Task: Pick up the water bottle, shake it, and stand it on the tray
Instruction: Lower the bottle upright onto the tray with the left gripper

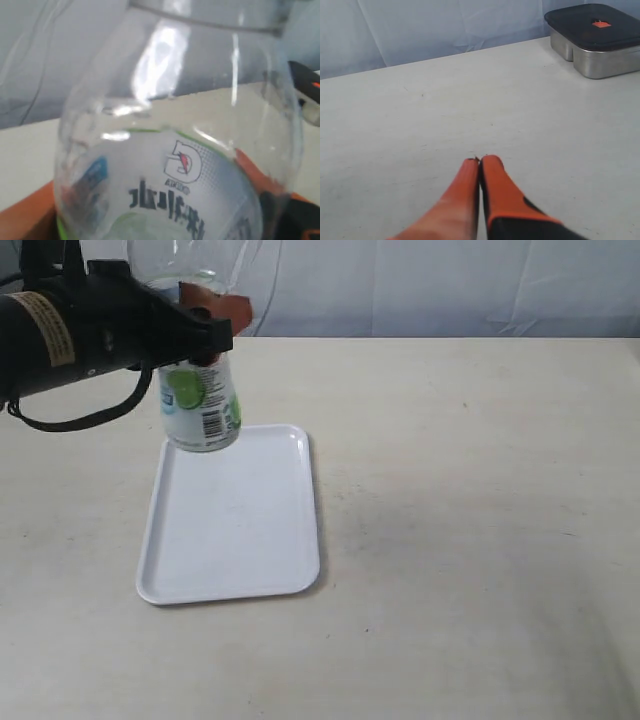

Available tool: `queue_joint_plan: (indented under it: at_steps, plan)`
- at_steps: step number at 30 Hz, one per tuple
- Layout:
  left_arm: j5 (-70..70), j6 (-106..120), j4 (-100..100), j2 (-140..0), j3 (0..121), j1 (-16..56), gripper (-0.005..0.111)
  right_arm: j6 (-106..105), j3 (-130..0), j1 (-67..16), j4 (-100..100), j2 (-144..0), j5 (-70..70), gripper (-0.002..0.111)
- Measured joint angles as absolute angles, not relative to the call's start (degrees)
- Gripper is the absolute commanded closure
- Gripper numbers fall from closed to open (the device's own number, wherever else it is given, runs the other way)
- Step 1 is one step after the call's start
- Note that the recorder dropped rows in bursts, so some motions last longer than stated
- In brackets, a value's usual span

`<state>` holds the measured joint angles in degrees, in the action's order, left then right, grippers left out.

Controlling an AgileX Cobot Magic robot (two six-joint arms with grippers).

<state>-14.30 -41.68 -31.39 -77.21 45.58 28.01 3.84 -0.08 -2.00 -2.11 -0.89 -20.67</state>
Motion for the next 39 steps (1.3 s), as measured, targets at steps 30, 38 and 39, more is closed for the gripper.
queue_joint_plan:
  at_steps: [30, 38, 39]
  plan:
    - [-51.82, -16.15, -12.85, -99.72, 35.9, 28.65, 0.106, 3.84, -0.08, -2.0, -2.11, -0.89, -20.67, 0.104]
    - [-54.34, -14.39, -8.69, -104.57, 35.9, 28.65, 0.106, 3.84, -0.08, -2.0, -2.11, -0.89, -20.67, 0.104]
    - [-55.3, -14.39, -8.69, -105.62, 35.9, 28.65, 0.106, 3.84, -0.08, -2.0, -2.11, -0.89, -20.67, 0.104]
